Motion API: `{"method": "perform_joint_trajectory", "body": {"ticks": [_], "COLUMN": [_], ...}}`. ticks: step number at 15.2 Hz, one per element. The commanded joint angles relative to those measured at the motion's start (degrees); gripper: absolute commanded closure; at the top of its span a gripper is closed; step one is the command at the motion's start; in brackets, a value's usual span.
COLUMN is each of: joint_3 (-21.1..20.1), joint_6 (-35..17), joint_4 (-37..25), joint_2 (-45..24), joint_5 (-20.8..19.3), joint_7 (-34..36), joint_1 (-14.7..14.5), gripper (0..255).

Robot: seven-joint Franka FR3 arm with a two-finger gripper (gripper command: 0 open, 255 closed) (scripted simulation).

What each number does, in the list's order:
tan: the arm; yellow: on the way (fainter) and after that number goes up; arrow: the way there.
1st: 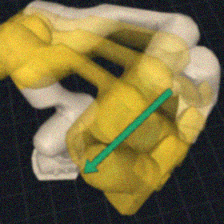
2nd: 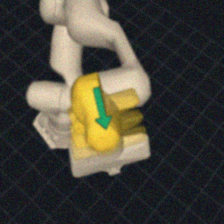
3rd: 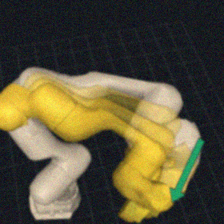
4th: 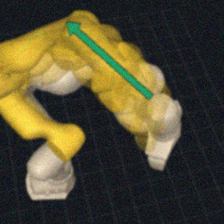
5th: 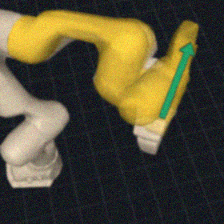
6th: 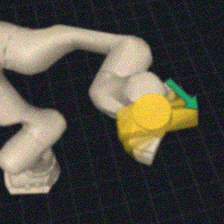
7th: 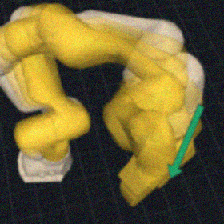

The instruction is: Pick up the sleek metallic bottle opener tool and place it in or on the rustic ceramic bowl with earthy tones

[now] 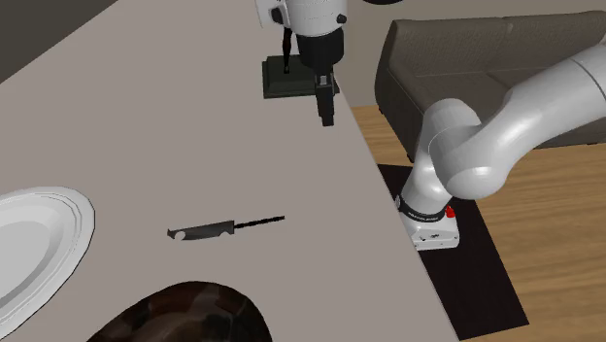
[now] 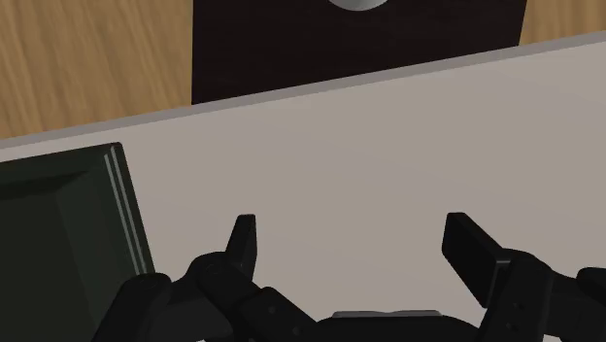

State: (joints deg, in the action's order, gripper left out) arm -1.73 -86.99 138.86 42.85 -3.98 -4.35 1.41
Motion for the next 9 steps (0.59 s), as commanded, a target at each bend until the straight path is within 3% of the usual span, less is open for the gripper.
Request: {"method": "perform_joint_trajectory", "body": {"ticks": [1, 9], "joint_3": [0.0, -7.6], "joint_6": [0.0, -5.5], "joint_4": [0.0, -5.4], "joint_2": [0.0, -8.3], "joint_5": [0.0, 6.4], "joint_7": [0.0, 7.9], "joint_1": [0.0, -3.8], "gripper": [0, 0]}}
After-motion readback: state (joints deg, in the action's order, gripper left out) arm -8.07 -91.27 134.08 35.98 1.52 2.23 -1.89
